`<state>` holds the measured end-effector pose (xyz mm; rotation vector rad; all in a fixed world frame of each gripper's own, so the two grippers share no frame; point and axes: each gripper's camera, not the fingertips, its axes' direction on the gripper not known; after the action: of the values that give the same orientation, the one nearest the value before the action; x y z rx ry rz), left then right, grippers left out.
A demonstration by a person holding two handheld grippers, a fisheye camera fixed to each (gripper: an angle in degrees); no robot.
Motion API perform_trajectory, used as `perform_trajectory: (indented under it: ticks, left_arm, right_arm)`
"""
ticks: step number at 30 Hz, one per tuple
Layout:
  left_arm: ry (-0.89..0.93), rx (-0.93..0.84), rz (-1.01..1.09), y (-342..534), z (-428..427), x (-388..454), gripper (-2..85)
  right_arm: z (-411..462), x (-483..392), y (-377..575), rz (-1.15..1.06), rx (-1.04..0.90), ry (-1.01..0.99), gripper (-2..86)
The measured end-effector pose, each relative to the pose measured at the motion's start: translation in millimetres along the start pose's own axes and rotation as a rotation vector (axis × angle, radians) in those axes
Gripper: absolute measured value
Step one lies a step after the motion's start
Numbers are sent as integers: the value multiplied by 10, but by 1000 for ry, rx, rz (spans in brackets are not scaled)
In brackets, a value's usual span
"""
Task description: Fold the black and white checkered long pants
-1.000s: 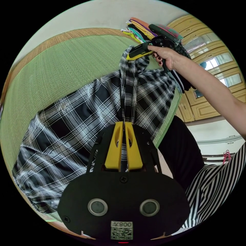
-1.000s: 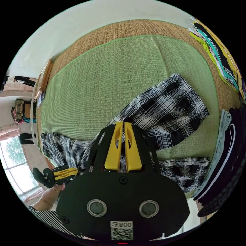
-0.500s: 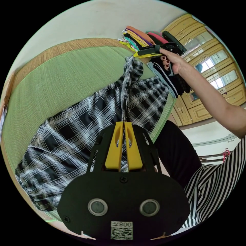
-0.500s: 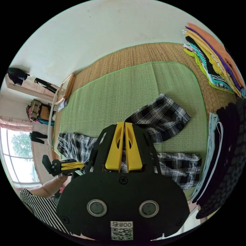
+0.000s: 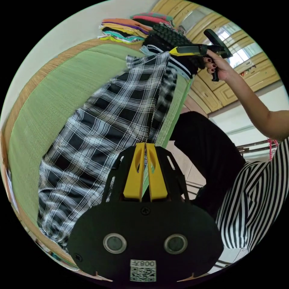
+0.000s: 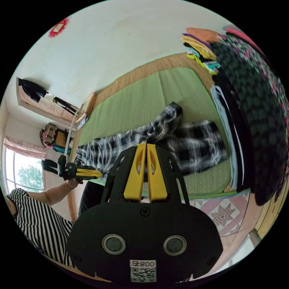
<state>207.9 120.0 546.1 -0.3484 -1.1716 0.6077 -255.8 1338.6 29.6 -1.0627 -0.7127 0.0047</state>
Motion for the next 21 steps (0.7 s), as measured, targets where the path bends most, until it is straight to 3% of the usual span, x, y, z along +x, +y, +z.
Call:
perform_trajectory:
  ticks: [5,12,21]
  left_arm:
    - [-12,-130,29,-197,-1,206,5]
    - [60,-138,-45,-387,-324,288,9]
    - [213,-10,-157,-585,-1029,397,24]
  right_arm:
    - [373,445,616,100,-80,-27,2]
    - [607,685,919,126,-101,-47,3]
    - [685,847,1288,155,-28,-187,5]
